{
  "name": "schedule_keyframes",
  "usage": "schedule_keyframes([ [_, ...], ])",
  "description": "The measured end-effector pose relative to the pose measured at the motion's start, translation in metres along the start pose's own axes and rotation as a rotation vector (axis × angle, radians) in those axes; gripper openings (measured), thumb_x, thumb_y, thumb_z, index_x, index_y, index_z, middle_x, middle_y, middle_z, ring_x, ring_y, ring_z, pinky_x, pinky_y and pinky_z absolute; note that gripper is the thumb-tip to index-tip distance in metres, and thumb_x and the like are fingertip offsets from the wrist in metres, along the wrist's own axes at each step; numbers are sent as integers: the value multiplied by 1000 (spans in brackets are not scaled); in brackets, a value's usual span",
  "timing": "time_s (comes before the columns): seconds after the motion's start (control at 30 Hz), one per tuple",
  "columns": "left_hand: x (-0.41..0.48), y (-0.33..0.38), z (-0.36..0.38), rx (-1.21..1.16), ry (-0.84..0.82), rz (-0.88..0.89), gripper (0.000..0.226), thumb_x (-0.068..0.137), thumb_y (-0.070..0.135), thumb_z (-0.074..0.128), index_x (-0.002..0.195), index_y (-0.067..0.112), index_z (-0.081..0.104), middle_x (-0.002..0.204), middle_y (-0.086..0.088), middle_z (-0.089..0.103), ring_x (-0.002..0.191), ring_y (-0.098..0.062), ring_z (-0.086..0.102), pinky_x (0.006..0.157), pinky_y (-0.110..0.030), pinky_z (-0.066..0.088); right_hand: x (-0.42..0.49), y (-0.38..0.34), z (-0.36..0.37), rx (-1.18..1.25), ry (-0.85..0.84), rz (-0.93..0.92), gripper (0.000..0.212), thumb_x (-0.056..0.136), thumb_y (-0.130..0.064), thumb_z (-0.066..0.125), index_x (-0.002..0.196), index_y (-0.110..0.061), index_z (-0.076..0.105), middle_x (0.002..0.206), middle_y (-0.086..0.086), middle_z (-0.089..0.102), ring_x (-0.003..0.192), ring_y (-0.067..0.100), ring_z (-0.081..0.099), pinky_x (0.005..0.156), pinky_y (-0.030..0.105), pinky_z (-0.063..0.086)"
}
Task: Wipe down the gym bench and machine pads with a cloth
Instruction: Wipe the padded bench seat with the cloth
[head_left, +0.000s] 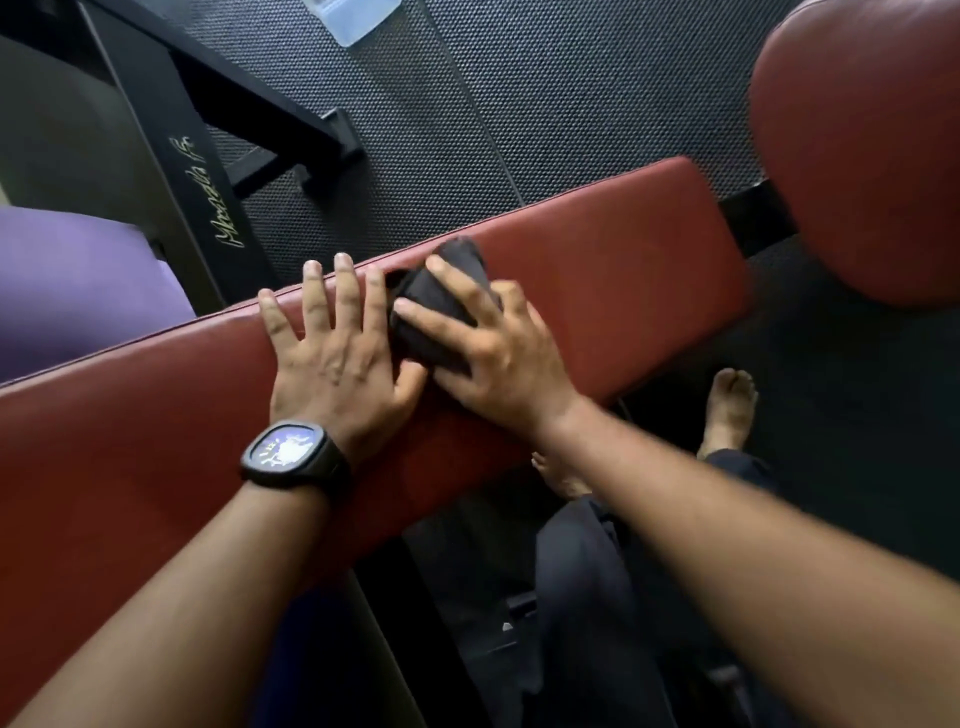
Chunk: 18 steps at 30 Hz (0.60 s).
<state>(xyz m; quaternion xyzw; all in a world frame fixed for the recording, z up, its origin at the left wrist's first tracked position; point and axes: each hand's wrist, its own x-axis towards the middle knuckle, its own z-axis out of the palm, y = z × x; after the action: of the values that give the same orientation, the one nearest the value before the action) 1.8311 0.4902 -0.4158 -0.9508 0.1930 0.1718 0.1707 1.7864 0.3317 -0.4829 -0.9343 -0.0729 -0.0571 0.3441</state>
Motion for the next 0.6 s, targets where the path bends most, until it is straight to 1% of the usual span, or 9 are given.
schedule_keyframes([
  [0.07,2,3,1,14,-6,-17,92,85,63,28,159,8,24,165,-22,21,151,-44,18,115,-75,9,25,36,-2,-87,-44,-56,65,78,-46,57,143,-43,55,158,0,43,101,37,56,77,47,56],
  [0.1,3,3,0,22,-8,-18,92,86,64,26,159,8,23,165,-22,20,152,-44,17,116,-74,9,32,50,-4,-111,-64,4,67,79,-48,55,146,-44,50,160,-1,40,103,37,56,79,47,56],
  [0.2,2,3,-1,28,-21,-27,93,86,66,24,160,9,22,166,-21,19,152,-43,15,116,-74,8,28,69,-2,-85,9,399,67,86,-52,50,152,-45,39,163,-4,33,109,35,55,90,45,54],
  [0.27,4,5,-1,26,-24,-31,93,85,66,26,159,10,22,165,-21,19,152,-44,15,115,-75,8,8,61,4,-97,97,647,67,87,-51,45,152,-40,41,161,1,35,108,36,56,94,43,50],
  [0.37,7,8,-1,22,-29,-21,93,84,64,27,159,8,23,165,-23,20,151,-45,17,115,-75,9,-33,16,7,-74,164,791,64,87,-45,51,150,-33,48,159,9,38,103,38,57,96,44,46],
  [0.4,8,9,-1,22,-29,-18,94,84,64,27,159,8,23,164,-23,21,151,-45,17,115,-75,9,-43,-2,5,-51,144,757,64,87,-44,54,149,-33,49,159,9,38,103,38,56,95,44,47],
  [0.47,11,12,0,18,-20,-13,94,85,65,27,159,7,24,164,-22,21,151,-44,18,115,-75,9,-44,-21,-1,12,69,557,64,84,-45,55,147,-36,51,160,5,36,104,35,53,92,43,49],
  [0.57,19,19,-1,3,-15,-8,93,86,64,26,158,5,25,164,-22,22,151,-44,19,115,-74,10,-1,12,-4,-3,-13,144,63,79,-49,59,142,-42,56,159,-1,40,103,35,53,83,45,54],
  [0.6,21,21,-1,7,-17,-14,93,86,64,25,159,6,24,165,-21,22,151,-43,19,115,-74,10,16,32,-4,-54,-26,68,64,78,-49,58,142,-43,55,159,-1,41,103,36,54,80,46,55],
])
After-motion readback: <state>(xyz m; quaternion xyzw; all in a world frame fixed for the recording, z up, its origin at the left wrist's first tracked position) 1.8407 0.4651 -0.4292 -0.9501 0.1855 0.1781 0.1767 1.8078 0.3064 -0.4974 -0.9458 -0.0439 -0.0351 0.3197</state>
